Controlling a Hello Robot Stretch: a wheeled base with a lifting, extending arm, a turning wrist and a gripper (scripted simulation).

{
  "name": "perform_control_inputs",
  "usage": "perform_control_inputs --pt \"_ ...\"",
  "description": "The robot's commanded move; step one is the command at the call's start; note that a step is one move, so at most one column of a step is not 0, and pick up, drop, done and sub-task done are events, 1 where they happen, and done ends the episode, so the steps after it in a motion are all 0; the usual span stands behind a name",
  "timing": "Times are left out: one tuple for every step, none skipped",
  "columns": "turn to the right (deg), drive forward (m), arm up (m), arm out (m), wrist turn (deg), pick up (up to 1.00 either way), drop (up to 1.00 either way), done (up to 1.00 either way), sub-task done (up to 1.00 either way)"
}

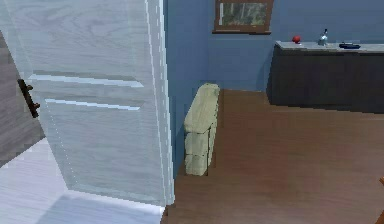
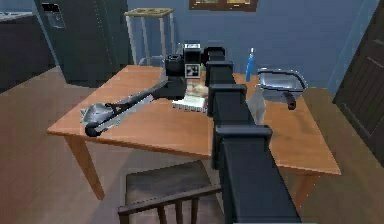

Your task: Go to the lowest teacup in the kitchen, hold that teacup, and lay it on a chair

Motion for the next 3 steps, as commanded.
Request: perform_control_inputs --pt "0.0 0.0 0.0 0.0 45.0 0.0 0.0 0.0 0.0" --pt "0.0 0.0 0.0 0.0 30.0 0.0 0.0 0.0 0.0" --pt "0.0 0.0 -0.32 0.0 0.0 0.0 0.0 0.0 0.0"
